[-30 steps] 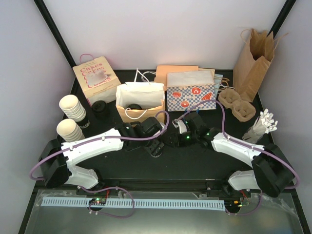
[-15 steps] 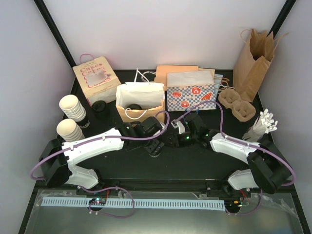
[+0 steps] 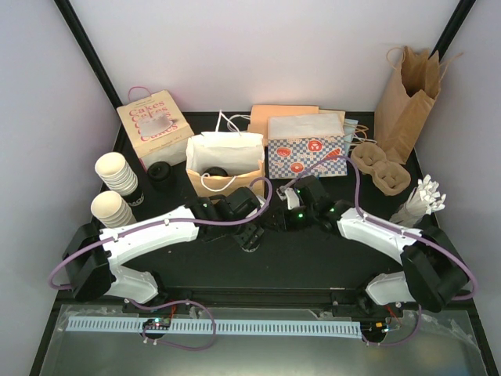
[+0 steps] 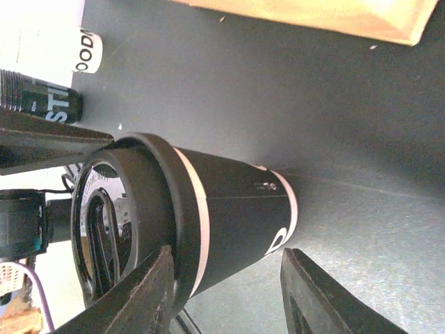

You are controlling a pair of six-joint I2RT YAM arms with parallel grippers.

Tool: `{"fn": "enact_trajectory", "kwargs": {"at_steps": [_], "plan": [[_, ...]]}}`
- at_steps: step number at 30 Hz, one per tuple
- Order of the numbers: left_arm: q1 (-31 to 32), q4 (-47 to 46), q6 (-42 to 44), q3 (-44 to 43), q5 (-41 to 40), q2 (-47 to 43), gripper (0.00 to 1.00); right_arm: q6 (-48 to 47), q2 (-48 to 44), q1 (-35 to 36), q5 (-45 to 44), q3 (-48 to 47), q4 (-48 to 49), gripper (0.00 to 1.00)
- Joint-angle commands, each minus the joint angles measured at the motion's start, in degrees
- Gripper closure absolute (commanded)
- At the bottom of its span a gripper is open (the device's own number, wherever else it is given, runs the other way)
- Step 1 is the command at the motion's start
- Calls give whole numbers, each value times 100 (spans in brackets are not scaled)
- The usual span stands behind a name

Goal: Pack the takeout coffee

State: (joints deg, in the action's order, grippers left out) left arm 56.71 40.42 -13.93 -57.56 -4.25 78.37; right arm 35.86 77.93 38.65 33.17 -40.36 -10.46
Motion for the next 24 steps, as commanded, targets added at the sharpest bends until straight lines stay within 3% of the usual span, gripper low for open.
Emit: {"fn": "enact_trajectory", "kwargs": {"at_steps": [1,6,10,24], "plan": [[16,64,-74,155,255,73,17,-225,-272,-119,-363,-241,-386,54],[17,84,-67,110,241,73,16,-433,-410,-138,-438,-288,-578,54],[16,117,-112,34,229,34,2,-610,-576,-136,-574,-224,-721,52],[16,1307,-286,-1088,-54,-646,1,-1311,-1023,-113,-1438,-530,-1773,43]]}}
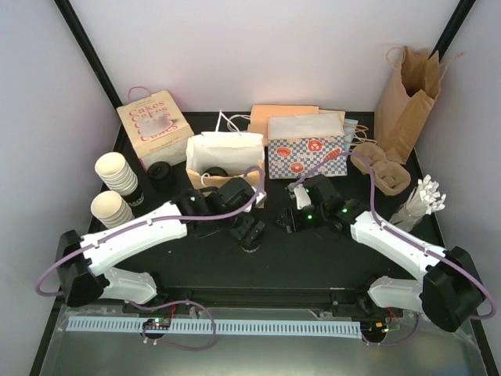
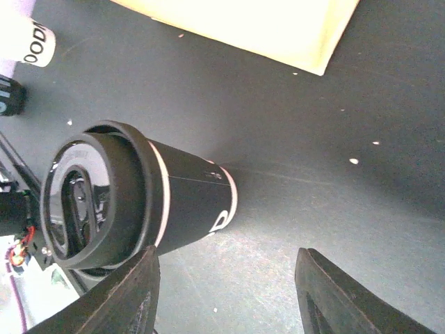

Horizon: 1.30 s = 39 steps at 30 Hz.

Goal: Pack the takeout coffee

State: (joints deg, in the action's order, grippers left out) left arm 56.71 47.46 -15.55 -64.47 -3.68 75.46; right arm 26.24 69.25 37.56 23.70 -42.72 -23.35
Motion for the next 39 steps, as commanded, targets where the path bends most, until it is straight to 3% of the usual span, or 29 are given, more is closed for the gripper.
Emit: {"fn": "enact_trajectory", "kwargs": {"at_steps": [1,5,9,12,16,22,27,39], "plan": [[16,714,-147,-460,-127,-451,1,-401,-172,33,-595,-359,-607,43],[11,1095,-209,-705,-138,-846,1,-546,-218,282,-1102,-641,-985,39],[16,1357,-302,-984,-201,-1394,1,-632,-154,984,-1908,-1087,-1384,34],[11,1257,-360,-1039,-365,-1933,1,-621,32,1565,-2430,-1489,-1646,15],[-170,1535,-502,-1423,-708,-2336,1,-569,521,2085,-2884,-1994,-1980,7],[-799,2050,-612,-1796,-1452,-2612,1,-328,1525,2679,-3526,-2839,-2424,3],[-1524,2083,-562,-1727,-1565,-2925,1,-251,2116,2860,-3687,-3288,-2620,1],[-1739,2015,-466,-1387,-1565,-3001,1,-233,2568,2922,-3605,-3522,-2762,9]]}}
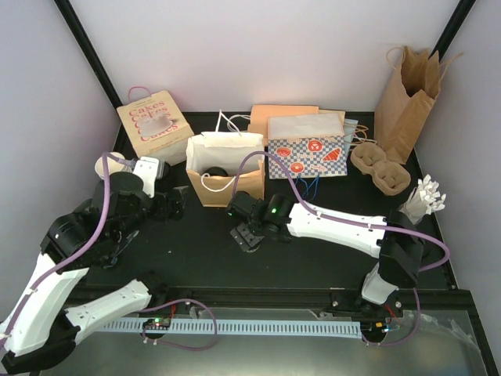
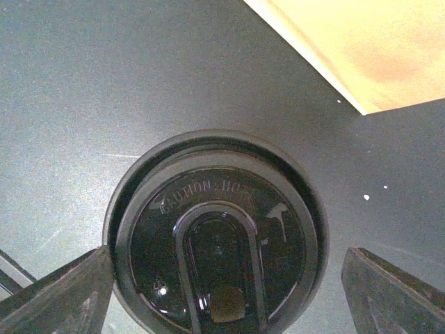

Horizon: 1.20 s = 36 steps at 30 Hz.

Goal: Pack the takeout coffee

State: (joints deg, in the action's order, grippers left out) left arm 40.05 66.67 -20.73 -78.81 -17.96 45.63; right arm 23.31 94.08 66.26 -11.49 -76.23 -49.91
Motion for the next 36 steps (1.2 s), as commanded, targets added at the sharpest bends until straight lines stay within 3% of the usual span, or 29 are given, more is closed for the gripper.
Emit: {"fn": "enact_trajectory", "kwargs": {"at_steps": [1,11,22,36], "plan": [[-83,94,58,56,-158,-19,1,62,92,54,-74,-180,-106,10],[-105,102,80,139,-252,-12,1,65,311,97,19,-287,-126,11],[-115,114,75,243,-270,-88,1,81,359,98,-72,-348,-190,26],[-255,-231,20,368,317,-179,1,-100,-1004,106,-166,-753,-693,31]]}}
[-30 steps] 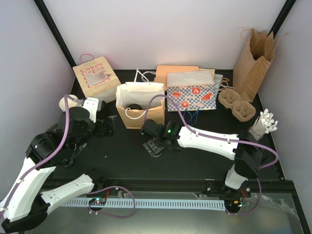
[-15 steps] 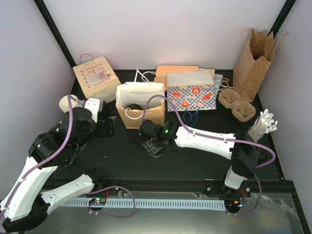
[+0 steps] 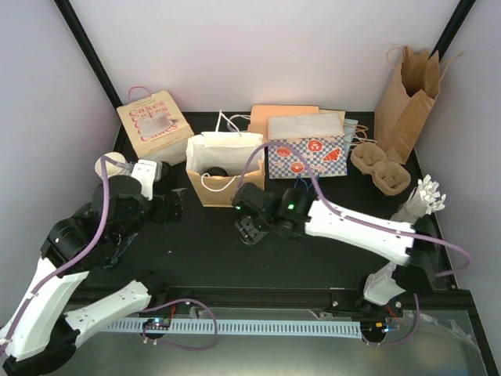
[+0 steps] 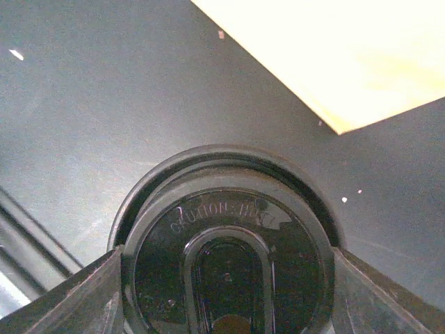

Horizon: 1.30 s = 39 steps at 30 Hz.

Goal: Pack the takeout coffee

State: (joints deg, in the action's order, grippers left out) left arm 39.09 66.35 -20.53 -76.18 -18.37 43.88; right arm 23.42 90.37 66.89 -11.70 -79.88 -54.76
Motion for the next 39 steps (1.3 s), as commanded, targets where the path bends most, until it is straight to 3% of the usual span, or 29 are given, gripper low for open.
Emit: {"fn": "enact_trajectory", "kwargs": {"at_steps": [1,11,15,23,34,39], "plan": [[-288,-264,25,154,507,29,1,-129,-744,43,-150,-451,-269,31],[-2262,-764,587,-73,2635,780,1,-453,-1493,5,-260,-1636,-991,35],[-2378,-1108,544,-93,2956,1148,1,-677,-1465,-154,-589,-2297,-1202,35],[-2635,-1116,765,-533,2760,1970,1,-1174,-785,-481,-1017,-3703,-1186,36],[-2758,-1035,882,-703,2750,2391,1,-1728,109,-546,-1642,-3799,180,39],[-2758,-1168,1056,-411,2941,2137,1,-1783,594,-558,-1821,-3914,136,39]]}}
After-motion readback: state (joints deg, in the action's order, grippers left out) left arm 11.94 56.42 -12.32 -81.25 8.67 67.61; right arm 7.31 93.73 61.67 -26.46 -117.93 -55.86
